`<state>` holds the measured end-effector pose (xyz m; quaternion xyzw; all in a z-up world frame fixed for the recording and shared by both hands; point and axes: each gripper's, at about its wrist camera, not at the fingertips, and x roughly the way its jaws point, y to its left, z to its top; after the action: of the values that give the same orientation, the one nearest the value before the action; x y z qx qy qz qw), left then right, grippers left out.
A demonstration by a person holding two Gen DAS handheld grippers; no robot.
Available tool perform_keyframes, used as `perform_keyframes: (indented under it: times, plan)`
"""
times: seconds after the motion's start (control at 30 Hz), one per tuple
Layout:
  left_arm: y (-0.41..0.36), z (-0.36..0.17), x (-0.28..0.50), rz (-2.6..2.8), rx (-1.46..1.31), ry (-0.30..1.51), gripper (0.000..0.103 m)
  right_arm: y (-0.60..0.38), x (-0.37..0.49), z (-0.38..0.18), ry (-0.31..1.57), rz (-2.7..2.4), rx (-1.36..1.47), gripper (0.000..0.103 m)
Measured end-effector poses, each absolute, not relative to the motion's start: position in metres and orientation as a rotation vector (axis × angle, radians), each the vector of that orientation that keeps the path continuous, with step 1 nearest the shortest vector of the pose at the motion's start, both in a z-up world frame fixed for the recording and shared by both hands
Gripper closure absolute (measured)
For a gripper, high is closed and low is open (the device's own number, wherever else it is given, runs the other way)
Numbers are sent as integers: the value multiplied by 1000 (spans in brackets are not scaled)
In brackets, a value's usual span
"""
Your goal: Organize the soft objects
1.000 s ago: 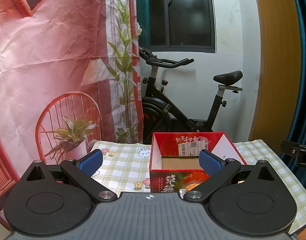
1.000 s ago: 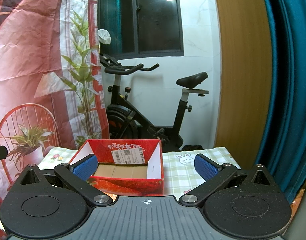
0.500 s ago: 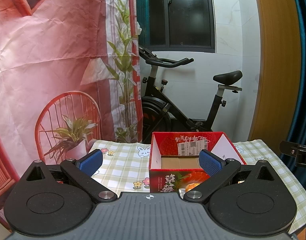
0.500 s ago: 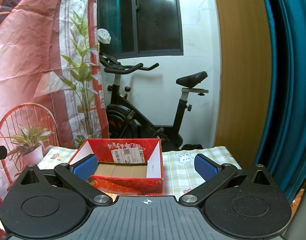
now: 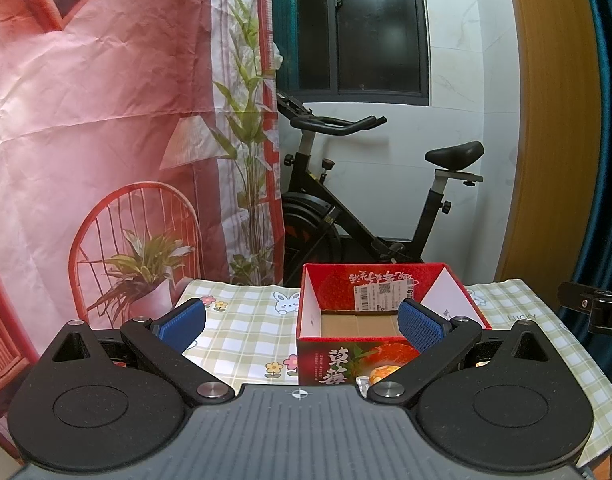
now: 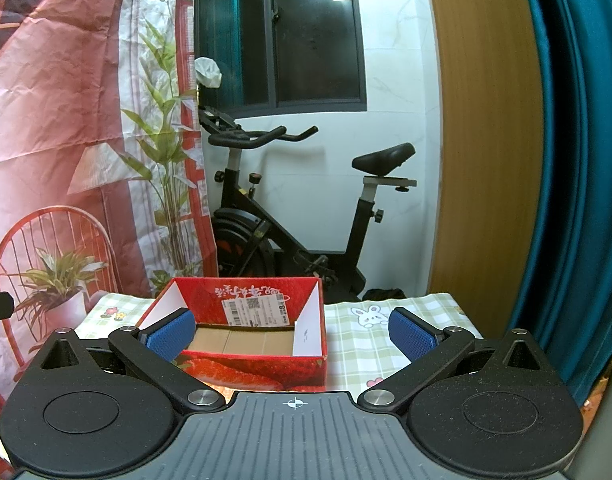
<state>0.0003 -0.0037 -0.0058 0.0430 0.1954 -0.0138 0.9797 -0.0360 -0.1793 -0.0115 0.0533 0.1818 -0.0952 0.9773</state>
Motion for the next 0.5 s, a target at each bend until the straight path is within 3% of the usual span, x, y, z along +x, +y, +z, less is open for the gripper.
perform_keyframes:
  times: [0.5]
  plan:
    - [-5, -7, 0, -38, 77, 404, 0, -180, -36, -14, 365, -184, 111, 0]
